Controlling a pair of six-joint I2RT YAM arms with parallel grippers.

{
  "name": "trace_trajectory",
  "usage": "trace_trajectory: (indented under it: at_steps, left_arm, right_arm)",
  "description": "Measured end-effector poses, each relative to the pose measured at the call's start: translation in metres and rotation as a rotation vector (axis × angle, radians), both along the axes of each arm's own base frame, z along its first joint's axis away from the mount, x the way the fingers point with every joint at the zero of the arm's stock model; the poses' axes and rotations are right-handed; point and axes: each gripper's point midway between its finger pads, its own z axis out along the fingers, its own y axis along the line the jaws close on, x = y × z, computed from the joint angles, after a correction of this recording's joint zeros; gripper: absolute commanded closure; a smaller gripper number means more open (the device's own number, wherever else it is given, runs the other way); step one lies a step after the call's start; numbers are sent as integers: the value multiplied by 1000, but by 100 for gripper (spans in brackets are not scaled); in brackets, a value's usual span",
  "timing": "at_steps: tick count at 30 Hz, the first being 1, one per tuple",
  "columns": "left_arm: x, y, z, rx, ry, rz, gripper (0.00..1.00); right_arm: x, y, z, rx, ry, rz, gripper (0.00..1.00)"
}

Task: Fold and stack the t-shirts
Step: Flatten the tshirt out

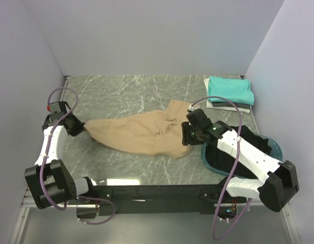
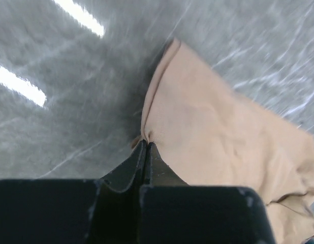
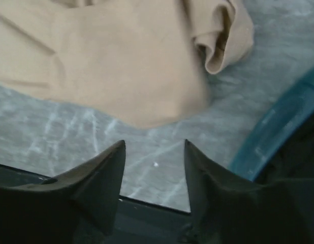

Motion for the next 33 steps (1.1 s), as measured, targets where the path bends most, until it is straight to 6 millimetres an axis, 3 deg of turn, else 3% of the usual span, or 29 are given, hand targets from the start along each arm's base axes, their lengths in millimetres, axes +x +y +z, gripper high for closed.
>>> trace_trajectory:
  at_steps: [3, 8, 10, 13, 18, 26, 33]
  left_arm:
    - [-10, -7, -13, -20, 36, -30, 99]
    - [-12, -8, -14, -8, 41, -58, 99]
    - [-12, -8, -14, -5, 40, -62, 99]
    - [-12, -9, -12, -8, 32, -66, 99]
    - [-12, -13, -9, -21, 17, -77, 99]
    - [-14, -17, -11, -42, 20, -90, 99]
    - [-14, -18, -11, -43, 21, -90, 99]
  right_arm:
    - [4, -6, 5, -15, -7, -27, 34]
    - [46, 14, 33, 65, -85, -53, 36]
    - [60, 21, 27, 78, -84, -56, 38]
    - [68, 28, 1, 60, -28, -56, 39]
    - [77, 22, -30, 34, 42, -81, 39]
    - [112, -2, -34, 151, 18, -136, 43]
    - [115, 8, -31, 215, 13, -34, 44]
